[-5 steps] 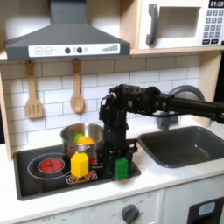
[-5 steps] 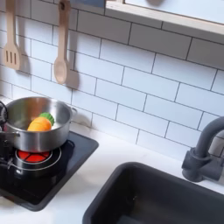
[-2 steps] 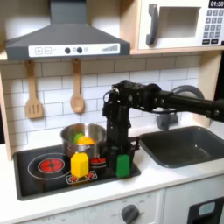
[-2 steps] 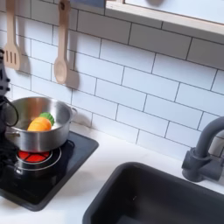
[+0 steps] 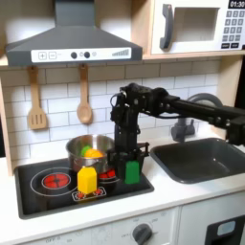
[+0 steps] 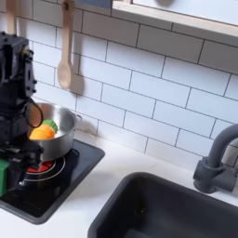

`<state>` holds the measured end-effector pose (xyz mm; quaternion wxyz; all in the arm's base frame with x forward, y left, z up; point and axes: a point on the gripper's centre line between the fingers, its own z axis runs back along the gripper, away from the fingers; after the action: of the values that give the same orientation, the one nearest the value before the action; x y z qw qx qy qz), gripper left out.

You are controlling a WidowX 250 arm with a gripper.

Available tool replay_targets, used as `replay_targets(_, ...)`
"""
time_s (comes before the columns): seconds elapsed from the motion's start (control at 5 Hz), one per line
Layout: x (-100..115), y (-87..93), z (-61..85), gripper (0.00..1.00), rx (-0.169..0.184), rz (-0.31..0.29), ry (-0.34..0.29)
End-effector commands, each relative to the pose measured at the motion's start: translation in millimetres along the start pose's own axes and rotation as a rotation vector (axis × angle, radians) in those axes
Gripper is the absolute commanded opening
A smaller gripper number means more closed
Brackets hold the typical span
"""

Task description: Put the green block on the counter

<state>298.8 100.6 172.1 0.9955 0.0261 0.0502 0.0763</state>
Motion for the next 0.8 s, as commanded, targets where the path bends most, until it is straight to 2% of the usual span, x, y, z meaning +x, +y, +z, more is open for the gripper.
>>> replay_targets(0.0,24.0,-8.4,-1.0,0.00,0.003,0.014,0.018)
replay_targets(0.6,26.2,-12.0,0.6,0.00,0.000,0.021,0.020)
